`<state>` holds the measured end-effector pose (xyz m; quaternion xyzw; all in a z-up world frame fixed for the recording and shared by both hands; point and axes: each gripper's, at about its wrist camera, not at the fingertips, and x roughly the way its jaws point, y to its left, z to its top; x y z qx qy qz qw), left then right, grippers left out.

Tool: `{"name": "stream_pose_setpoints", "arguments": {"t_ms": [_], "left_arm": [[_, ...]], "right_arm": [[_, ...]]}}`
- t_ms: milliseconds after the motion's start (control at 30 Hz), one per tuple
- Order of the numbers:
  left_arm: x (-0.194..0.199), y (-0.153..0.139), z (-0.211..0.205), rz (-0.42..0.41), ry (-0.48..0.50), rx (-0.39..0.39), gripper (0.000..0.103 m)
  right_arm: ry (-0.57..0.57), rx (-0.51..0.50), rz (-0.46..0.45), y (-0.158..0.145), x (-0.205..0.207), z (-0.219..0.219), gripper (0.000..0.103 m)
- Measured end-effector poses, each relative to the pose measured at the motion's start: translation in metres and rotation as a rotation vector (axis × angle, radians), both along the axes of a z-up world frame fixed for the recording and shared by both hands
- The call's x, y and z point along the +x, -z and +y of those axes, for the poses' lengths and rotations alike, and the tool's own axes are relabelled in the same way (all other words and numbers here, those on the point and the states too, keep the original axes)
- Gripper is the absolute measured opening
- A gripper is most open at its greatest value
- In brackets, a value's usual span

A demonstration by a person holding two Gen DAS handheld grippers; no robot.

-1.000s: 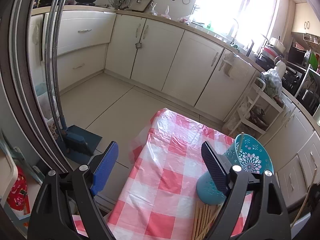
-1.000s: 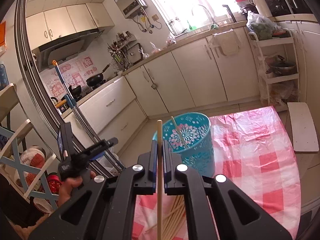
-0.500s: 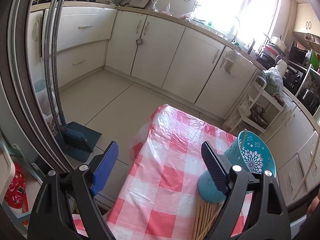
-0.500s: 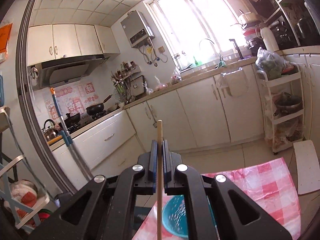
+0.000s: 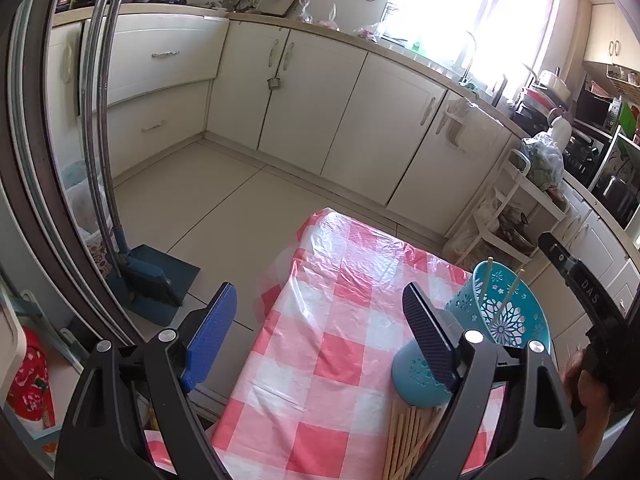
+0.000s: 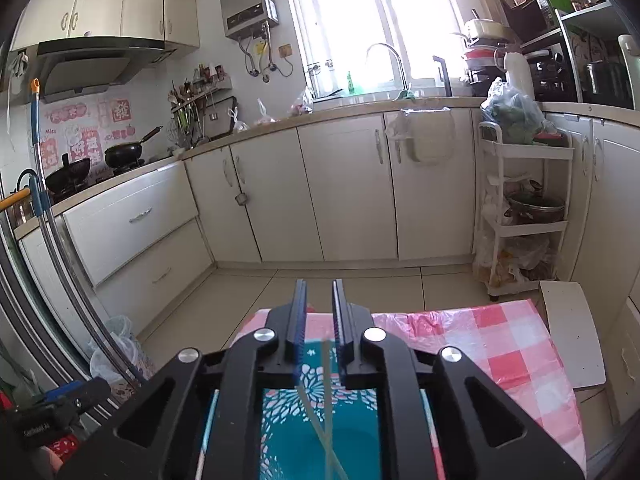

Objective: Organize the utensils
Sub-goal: 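Lower the stick into the basket and open the right gripper, then move the open right gripper back down to the sticks beside the basket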

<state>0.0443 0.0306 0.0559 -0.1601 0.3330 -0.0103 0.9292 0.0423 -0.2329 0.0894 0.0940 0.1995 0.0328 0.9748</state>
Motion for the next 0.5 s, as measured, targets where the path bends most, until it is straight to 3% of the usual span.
{"name": "stream_pose_setpoints", "arguments": {"t_ms": [233, 500], "left_arm": [[-0.002, 0.0, 0.005, 0.0, -0.014, -0.015, 0.081], [-0.004, -0.001, 0.009, -0.005, -0.018, -0.017, 0.081]], "right_arm": [[0.013, 0.021, -0.009, -0.005, -0.03, -0.011, 0.016], [0.112, 0.086, -0.009, -0.003, -0.08, -0.043, 0.024]]}}
